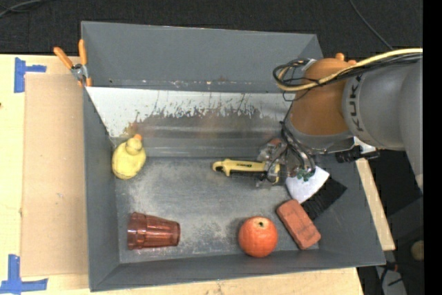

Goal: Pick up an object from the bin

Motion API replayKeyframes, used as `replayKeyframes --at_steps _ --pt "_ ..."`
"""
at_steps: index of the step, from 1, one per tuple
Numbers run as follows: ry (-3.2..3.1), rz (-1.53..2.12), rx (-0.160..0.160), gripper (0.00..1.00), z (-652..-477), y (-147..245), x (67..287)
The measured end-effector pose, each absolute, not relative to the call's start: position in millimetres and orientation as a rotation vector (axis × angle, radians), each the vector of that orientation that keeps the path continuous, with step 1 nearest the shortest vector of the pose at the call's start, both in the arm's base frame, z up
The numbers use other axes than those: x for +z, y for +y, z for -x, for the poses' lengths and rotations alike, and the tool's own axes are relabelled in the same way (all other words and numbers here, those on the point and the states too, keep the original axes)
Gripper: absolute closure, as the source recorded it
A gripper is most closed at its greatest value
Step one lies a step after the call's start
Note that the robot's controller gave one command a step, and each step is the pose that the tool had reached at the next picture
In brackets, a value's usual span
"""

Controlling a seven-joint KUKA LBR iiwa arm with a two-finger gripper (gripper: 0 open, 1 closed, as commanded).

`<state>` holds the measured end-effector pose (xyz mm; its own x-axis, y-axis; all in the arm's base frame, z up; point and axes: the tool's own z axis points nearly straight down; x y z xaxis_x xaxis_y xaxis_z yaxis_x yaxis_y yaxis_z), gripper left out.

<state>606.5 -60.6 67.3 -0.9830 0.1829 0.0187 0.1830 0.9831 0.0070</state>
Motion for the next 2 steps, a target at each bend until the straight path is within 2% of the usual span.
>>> replayKeyframes --at_steps 1,2 --pt "-3.093 0.408 -0.012 1.0 -600.5 -47 141" --pt "-3.094 0.328 -0.011 1.0 -584.6 -59 231"
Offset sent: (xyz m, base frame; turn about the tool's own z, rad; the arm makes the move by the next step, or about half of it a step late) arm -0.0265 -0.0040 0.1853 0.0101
